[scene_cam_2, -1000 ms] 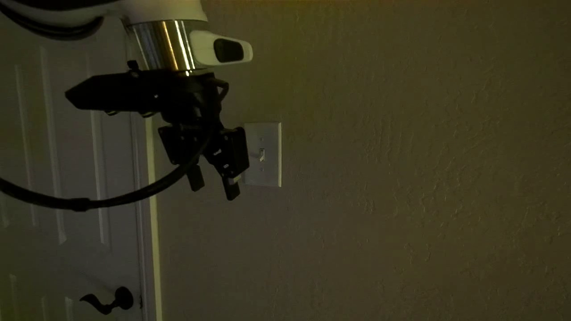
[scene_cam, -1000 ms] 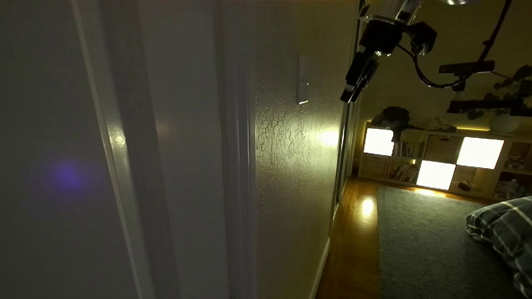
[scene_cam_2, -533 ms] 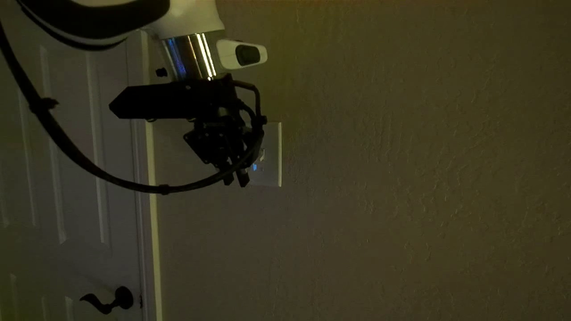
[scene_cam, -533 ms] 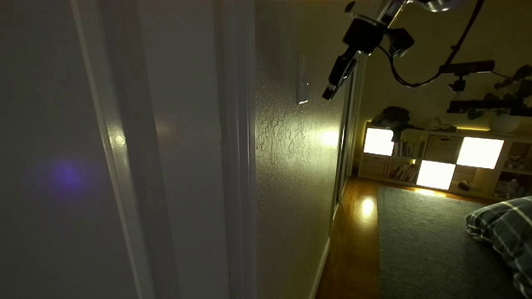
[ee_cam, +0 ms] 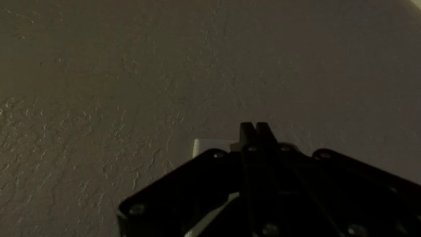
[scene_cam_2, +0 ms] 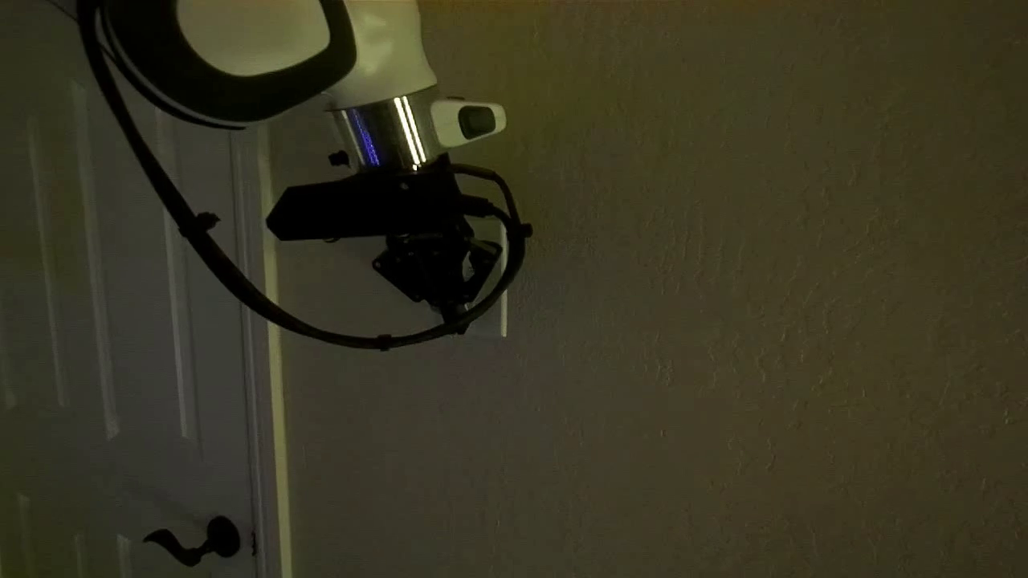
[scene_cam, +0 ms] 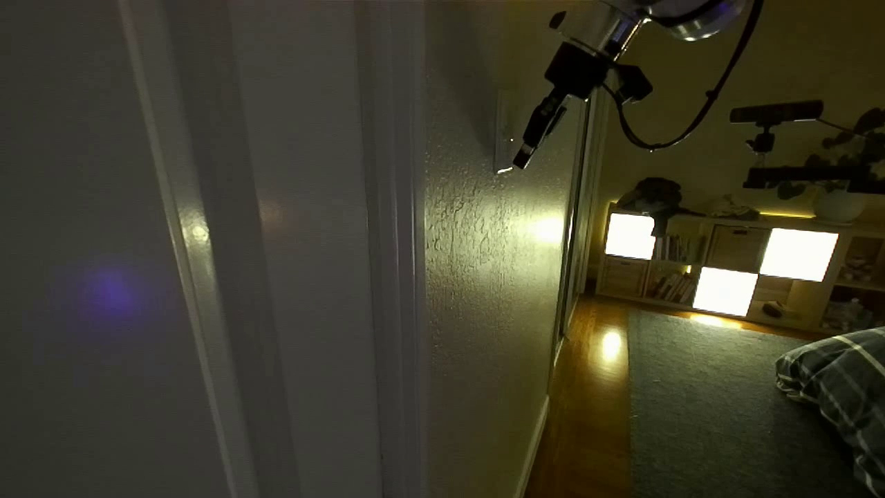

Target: Flip the white switch upwards

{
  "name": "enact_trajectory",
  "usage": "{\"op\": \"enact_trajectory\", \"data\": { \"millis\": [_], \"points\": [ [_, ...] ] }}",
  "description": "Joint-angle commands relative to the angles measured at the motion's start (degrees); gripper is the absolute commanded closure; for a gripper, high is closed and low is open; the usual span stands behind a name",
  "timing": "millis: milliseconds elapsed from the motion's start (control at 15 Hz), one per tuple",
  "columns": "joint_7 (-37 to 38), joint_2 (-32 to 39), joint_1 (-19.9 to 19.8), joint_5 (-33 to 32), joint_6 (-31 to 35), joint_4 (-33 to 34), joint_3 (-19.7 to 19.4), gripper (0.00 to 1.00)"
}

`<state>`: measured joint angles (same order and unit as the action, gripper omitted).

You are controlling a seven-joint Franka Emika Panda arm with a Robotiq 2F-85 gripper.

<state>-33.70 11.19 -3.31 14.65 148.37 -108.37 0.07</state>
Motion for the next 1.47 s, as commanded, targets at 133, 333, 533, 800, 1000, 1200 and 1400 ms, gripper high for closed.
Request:
{"op": "enact_trajectory", "data": {
  "millis": [133,333,533,800,1000,1200,1400],
  "points": [
    [-2.28,1.74,-2.36,-0.09,4.91,2.80,1.91,0.94],
    [-2.63,1.77,-2.89,-0.05,4.94,3.04,2.03,0.94],
    [-2.13,0.84,-3.19,1.46,4.66,3.14,2.41,0.94],
    [-1.57,-1.26,-3.84,4.53,4.04,2.62,2.83,0.94],
    [-0.60,-2.73,-4.07,6.24,3.27,2.44,2.38,0.93],
    [-0.21,-3.78,-3.88,6.56,3.62,2.24,1.74,0.94],
    [0.36,-4.06,-3.58,3.82,3.67,1.47,0.73,0.93]
  ]
}}
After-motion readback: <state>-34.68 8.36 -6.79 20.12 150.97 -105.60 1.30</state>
